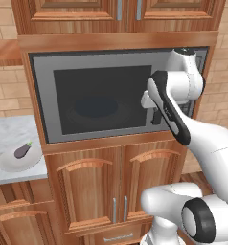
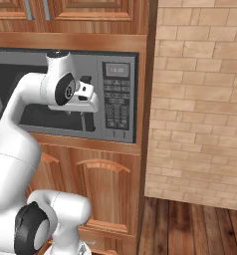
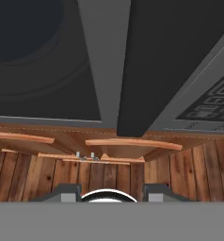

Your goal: Pick the eggplant from the counter and place it in the microwave. Then turn on the microwave.

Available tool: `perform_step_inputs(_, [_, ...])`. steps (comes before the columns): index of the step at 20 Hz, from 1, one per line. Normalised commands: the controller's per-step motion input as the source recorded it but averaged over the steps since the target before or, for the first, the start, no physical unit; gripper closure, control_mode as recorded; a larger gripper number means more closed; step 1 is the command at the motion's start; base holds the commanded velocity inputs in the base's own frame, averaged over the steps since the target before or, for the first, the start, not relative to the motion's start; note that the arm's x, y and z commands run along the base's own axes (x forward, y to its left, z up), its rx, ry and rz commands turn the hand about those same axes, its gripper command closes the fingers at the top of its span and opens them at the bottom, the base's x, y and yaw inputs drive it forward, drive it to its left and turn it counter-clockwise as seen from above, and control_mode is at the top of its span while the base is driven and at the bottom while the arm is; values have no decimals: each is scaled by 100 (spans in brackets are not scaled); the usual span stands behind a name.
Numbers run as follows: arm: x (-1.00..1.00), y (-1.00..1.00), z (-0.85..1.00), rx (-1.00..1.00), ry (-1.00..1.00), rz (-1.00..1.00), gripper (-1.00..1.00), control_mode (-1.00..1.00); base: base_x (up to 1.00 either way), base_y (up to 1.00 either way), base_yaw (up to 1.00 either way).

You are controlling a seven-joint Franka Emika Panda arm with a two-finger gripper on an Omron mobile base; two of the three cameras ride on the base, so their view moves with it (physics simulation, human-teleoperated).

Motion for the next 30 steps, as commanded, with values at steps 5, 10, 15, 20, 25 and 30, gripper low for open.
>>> perform_step_inputs(5, [-5,0,0,0,-7,0,-100,-100,0,0,0])
perform_step_inputs(10, [-14,-1,0,0,-31,0,-100,-100,0,0,0])
perform_step_inputs(15, [-9,-5,0,1,-29,0,-100,-100,0,0,0])
perform_step_inputs(20, [1,-9,2,4,-11,0,-100,-100,0,0,0])
perform_step_inputs(25, [6,-12,4,6,0,0,-100,-100,0,0,0])
perform_step_inputs(30, [13,-8,4,7,0,0,-100,-100,0,0,0])
